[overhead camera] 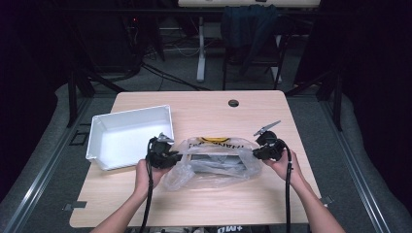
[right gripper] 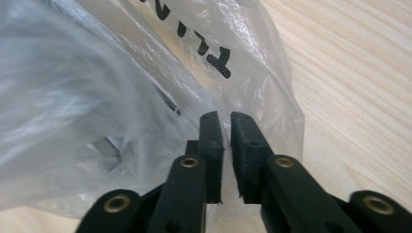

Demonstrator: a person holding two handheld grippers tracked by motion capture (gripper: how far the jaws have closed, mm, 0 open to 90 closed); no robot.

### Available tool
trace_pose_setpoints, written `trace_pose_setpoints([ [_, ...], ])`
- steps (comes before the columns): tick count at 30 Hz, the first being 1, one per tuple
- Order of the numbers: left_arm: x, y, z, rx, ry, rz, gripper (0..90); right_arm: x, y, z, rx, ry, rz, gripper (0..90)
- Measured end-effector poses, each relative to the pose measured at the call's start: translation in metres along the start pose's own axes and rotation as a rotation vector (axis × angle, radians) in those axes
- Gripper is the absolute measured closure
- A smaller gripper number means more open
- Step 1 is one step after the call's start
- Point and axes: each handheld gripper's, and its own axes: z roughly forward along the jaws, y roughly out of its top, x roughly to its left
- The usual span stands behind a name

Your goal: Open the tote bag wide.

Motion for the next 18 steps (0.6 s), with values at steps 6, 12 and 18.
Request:
trace_pose_setpoints([
  [6, -0.007, -0.003, 0.031, 0.104, 0.011, 0.025, 87.1, -0.002, 0.001, 0.014, 0.056, -0.073, 0.007, 86.5],
  [12, -0.009, -0.003, 0.030, 0.141, 0.004, 0.047, 87.6, 0.002, -0.001, 0.017, 0.121, -0.124, -0.045, 86.5],
  [18, -0.008, -0.003, 0.031, 0.144, 0.023, 0.046, 87.8, 0.000, -0.001, 0.022, 0.127, -0.141, -0.037, 88.5],
])
